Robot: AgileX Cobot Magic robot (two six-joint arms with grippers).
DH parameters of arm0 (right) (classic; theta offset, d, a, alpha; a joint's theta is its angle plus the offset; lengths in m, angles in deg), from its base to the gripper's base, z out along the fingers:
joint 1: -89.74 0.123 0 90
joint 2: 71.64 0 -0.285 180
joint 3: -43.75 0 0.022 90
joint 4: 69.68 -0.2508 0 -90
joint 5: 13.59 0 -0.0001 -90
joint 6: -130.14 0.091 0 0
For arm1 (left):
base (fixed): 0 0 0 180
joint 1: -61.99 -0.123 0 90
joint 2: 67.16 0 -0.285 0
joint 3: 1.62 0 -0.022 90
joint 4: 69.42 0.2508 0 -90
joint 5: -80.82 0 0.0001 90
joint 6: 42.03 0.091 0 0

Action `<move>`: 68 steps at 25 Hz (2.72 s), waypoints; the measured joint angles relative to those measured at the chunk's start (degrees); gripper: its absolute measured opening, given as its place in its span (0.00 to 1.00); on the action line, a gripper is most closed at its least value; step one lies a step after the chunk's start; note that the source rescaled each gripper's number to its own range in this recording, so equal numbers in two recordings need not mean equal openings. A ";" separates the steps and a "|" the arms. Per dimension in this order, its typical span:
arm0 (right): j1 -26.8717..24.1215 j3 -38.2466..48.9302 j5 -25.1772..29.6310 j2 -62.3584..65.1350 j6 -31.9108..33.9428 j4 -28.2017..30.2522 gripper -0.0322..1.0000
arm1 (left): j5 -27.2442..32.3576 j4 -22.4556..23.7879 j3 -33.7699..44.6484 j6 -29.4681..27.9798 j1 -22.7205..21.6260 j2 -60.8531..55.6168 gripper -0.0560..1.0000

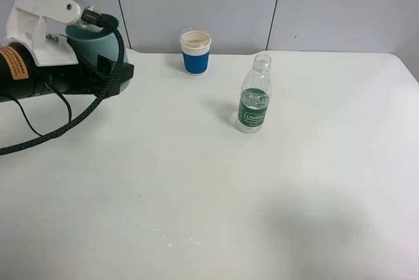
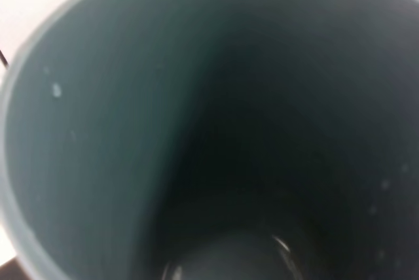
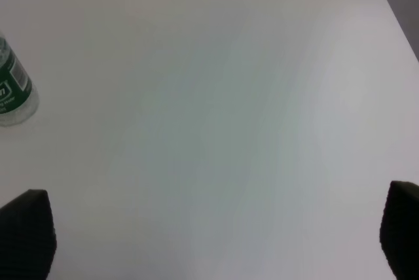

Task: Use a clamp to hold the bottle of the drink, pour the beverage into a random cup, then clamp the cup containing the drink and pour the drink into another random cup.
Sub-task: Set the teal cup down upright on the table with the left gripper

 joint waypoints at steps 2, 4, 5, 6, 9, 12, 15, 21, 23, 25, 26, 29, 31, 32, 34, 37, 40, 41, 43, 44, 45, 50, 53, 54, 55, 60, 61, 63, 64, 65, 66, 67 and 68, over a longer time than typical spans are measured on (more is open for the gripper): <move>0.00 0.00 0.00 0.00 0.00 0.00 1.00 | -1.38 0.00 1.08 0.00 0.00 1.03 0.08; 0.00 0.00 0.00 0.00 0.00 0.00 1.00 | -4.54 0.00 2.74 0.00 0.00 2.75 0.08; 0.00 0.00 0.00 0.00 0.00 0.00 1.00 | -7.00 0.00 3.74 0.07 0.00 3.59 0.08; 0.00 0.00 0.00 0.00 0.00 0.00 1.00 | -9.78 -0.05 4.72 0.24 0.00 4.59 0.08; 0.00 0.00 0.00 0.00 0.00 0.00 1.00 | -17.35 -0.05 7.05 1.03 0.00 7.38 0.08; 0.00 0.00 0.00 0.00 0.00 0.00 1.00 | -22.02 -0.05 8.52 2.45 0.00 10.10 0.08; 0.00 0.00 0.00 0.00 0.00 0.00 1.00 | -24.88 -0.55 8.91 3.50 0.00 12.85 0.08; 0.00 0.00 0.00 0.00 0.00 0.00 1.00 | -31.33 -1.08 9.00 4.94 0.00 18.43 0.08; 0.00 0.00 0.00 0.00 0.00 0.00 1.00 | -35.32 -1.08 9.00 5.21 0.00 21.08 0.08; 0.00 0.00 0.00 0.00 0.00 0.00 1.00 | -39.49 -1.08 9.00 6.05 0.00 24.49 0.08; 0.00 0.00 0.00 0.00 0.00 0.00 1.00 | -41.86 -1.08 9.00 6.63 0.00 25.94 0.08; 0.00 0.00 0.00 0.00 0.00 0.00 1.00 | -47.23 -1.08 9.00 9.90 0.00 31.04 0.08; 0.00 0.00 0.00 0.00 0.00 0.00 1.00 | -48.90 -1.08 9.00 11.84 0.00 33.65 0.08; 0.00 0.00 0.00 0.00 0.00 0.00 1.00 | -49.15 -1.08 9.00 12.56 0.00 34.87 0.08; 0.00 0.00 0.00 0.00 0.00 0.00 1.00 | -49.34 -1.08 9.00 13.07 0.00 36.76 0.08; 0.00 0.00 0.00 0.00 0.00 0.00 1.00 | -49.34 -1.08 9.00 13.31 0.00 39.06 0.08; 0.00 0.00 0.00 0.00 0.00 0.00 1.00 | -49.34 -1.08 9.00 13.40 0.00 40.92 0.08; 0.00 0.00 0.00 0.00 0.00 0.00 1.00 | -49.39 -1.08 9.00 13.45 0.00 41.39 0.08; 0.00 0.00 0.00 0.00 0.00 0.00 1.00 | -50.36 -1.08 9.00 13.54 0.00 42.49 0.08; 0.00 0.00 0.00 0.00 0.00 0.00 1.00 | -51.18 -1.08 9.00 13.54 0.00 42.95 0.08; 0.00 0.00 0.00 0.00 0.00 0.00 1.00 | -51.96 -1.08 9.00 13.65 0.00 43.48 0.08; 0.00 0.00 0.00 0.00 0.00 0.00 1.00 | -53.78 -1.08 9.00 13.93 0.00 44.72 0.08; 0.00 0.00 0.00 0.00 0.00 0.00 1.00 | -53.78 -1.08 9.00 13.93 0.00 44.69 0.08; 0.00 0.00 0.00 0.00 0.00 0.00 1.00 | -53.78 -1.08 9.00 13.93 0.00 44.69 0.08; 0.00 0.00 0.00 0.00 0.00 0.00 1.00 | -53.78 -1.08 9.00 13.93 0.00 44.69 0.08; 0.00 0.00 0.00 0.00 0.00 0.00 1.00 | -53.78 -0.98 9.00 13.93 0.00 44.69 0.08; 0.00 0.00 0.00 0.00 0.00 0.00 1.00 | -53.65 -1.04 9.00 13.88 0.00 44.74 0.13; 0.00 0.00 0.00 0.00 0.00 0.00 1.00 | -51.52 -1.29 9.11 13.80 0.00 45.12 0.42; 0.00 0.00 0.00 0.00 0.00 0.00 1.00 | -51.02 -1.60 9.38 13.75 0.00 45.19 0.57; 0.00 0.00 0.00 0.00 0.00 0.00 1.00 | -50.95 -2.15 9.71 13.73 0.00 45.05 0.68; 0.00 0.00 0.00 0.00 0.00 0.00 1.00 | -50.95 -2.51 10.21 13.73 0.00 44.75 0.73; 0.00 0.00 0.00 0.00 0.00 0.00 1.00 | -50.78 -2.89 10.85 13.73 0.00 44.07 0.76; 0.00 0.00 0.00 0.00 0.00 0.00 1.00 | -50.72 -3.20 11.46 13.73 0.00 43.16 0.78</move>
